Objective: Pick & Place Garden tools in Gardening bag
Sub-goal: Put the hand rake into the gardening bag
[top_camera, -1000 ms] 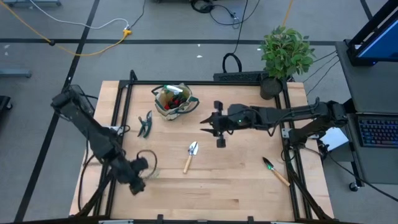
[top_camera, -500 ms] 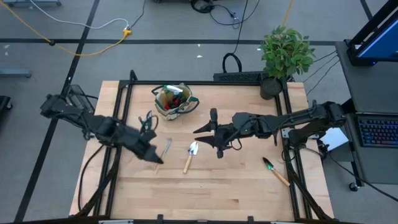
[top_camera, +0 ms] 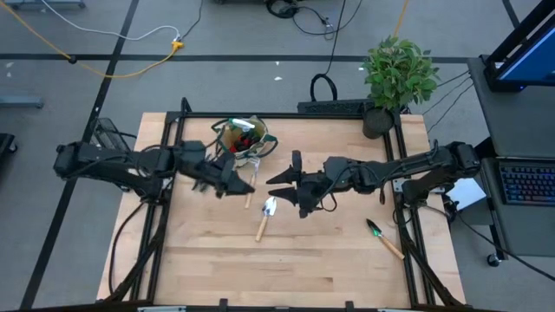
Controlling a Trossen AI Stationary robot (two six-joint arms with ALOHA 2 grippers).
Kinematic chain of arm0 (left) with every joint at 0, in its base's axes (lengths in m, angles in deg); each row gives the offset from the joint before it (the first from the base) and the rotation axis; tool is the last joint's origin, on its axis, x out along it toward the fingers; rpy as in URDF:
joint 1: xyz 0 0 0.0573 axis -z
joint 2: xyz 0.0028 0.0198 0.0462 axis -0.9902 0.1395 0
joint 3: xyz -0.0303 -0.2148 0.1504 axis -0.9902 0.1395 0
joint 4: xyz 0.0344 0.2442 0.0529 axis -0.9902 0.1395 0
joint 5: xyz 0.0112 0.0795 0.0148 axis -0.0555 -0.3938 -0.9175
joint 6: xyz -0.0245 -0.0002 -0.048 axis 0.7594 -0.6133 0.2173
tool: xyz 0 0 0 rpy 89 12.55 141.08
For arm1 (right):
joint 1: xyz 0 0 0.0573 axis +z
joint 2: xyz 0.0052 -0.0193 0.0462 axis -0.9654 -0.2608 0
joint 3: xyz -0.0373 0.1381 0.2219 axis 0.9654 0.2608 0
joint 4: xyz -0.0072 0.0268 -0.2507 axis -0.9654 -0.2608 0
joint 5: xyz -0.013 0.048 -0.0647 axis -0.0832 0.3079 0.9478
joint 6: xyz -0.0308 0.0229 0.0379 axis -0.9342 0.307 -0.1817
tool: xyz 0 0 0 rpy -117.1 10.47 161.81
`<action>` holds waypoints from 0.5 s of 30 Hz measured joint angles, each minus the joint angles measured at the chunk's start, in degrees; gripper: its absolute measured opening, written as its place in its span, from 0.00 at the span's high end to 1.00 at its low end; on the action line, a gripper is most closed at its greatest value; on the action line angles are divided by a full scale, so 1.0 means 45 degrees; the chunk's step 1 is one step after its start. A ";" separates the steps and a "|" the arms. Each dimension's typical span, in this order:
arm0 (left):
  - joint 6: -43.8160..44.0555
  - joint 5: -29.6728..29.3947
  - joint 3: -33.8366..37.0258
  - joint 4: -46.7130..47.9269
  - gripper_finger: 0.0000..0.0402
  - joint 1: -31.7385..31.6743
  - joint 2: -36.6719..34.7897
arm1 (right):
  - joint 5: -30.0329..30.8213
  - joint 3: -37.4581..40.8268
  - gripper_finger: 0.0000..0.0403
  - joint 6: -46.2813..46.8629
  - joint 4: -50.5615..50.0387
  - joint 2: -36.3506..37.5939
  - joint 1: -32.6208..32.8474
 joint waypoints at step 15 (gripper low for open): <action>0.2424 0.2570 0.0012 -0.4178 0.84 -0.1184 0.2261 | 0.0976 -0.0005 0.61 -0.0119 -0.0496 -0.0264 -0.0476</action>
